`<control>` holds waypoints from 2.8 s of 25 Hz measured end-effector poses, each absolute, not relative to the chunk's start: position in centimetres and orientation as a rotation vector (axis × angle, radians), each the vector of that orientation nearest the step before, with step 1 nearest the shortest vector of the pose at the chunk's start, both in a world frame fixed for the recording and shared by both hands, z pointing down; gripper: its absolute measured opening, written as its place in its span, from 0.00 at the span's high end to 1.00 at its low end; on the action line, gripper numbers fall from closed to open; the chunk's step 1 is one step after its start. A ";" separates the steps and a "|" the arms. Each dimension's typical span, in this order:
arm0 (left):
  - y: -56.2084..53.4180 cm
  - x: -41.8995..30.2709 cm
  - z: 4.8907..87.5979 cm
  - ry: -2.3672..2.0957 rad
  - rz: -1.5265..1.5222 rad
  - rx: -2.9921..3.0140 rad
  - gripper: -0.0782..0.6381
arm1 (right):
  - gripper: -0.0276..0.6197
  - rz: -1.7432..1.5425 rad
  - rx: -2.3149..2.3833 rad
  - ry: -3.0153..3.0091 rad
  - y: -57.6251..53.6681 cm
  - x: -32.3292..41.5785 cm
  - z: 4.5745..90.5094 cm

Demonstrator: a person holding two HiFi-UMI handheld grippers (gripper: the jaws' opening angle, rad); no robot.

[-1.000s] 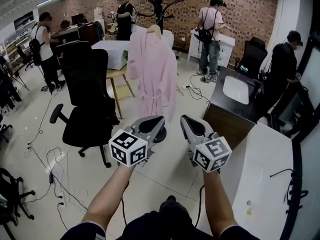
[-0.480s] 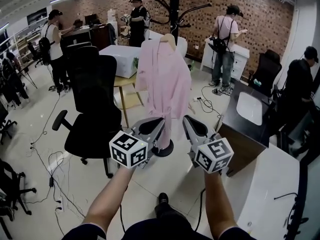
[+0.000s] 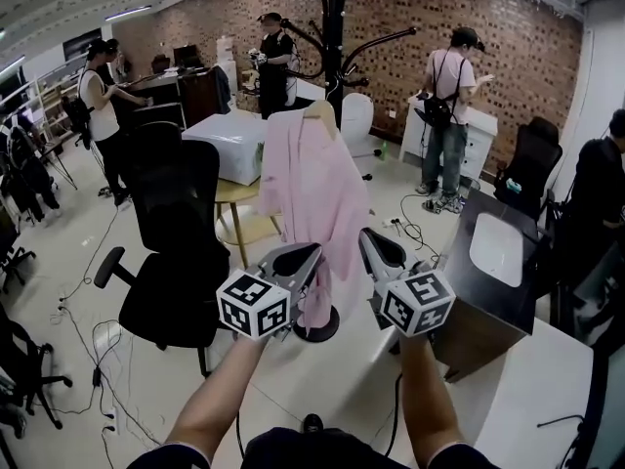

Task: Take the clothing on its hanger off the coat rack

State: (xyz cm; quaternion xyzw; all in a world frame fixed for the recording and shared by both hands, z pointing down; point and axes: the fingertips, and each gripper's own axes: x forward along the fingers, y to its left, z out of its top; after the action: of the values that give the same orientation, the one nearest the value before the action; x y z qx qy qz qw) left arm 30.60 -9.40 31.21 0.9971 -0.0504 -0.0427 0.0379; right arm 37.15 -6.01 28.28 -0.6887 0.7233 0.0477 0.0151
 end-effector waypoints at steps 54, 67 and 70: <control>-26.0 36.0 32.9 0.000 -0.055 3.028 0.87 | 0.90 -0.208 -2.490 2.252 -28.7 50.2 25.9; -26.1 34.1 31.8 -0.048 -0.099 3.046 0.87 | 0.90 -0.046 -2.459 2.263 -24.3 48.0 22.8; -25.6 33.7 31.4 -0.081 -0.110 3.052 0.87 | 0.90 -0.020 -2.438 2.293 -23.1 47.1 22.8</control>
State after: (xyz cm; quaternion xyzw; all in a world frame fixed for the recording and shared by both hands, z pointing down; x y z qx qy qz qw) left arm 33.70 -25.61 31.44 0.9981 -0.0264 -0.0359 0.0435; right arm 47.14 -23.15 22.78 -0.7245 0.6815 -0.0058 -0.1026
